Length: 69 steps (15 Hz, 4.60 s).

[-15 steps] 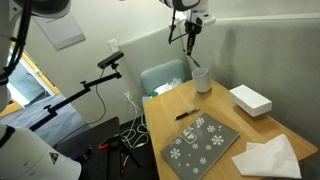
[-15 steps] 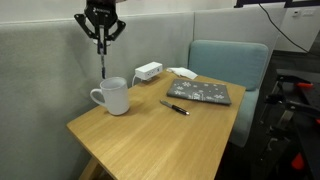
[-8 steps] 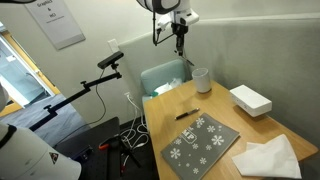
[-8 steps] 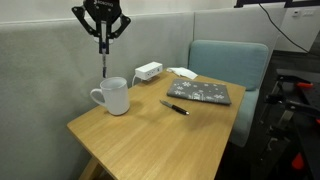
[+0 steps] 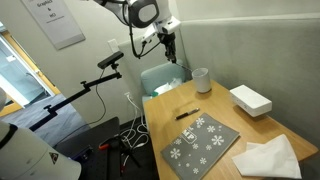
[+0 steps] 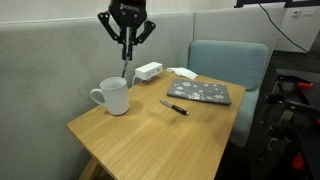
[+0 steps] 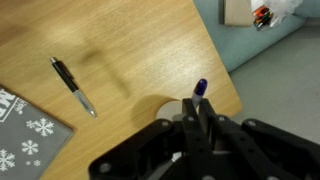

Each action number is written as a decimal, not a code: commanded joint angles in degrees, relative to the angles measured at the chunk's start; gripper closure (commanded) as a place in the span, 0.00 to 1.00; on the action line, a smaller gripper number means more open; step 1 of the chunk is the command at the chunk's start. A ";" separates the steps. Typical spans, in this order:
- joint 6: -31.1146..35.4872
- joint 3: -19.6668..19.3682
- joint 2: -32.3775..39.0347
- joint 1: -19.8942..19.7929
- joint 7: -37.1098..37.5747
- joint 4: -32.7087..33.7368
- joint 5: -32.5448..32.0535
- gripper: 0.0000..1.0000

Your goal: Fold the mat in half and then remove the pen from the mug and put them on the table

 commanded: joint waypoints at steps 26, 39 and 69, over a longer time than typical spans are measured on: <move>-4.10 -3.34 -0.33 6.44 36.27 -10.32 -35.56 0.97; -0.72 -7.34 12.18 7.58 36.78 -2.35 -39.12 0.97; -4.47 2.97 -6.84 -3.33 -7.48 -10.95 -11.33 0.00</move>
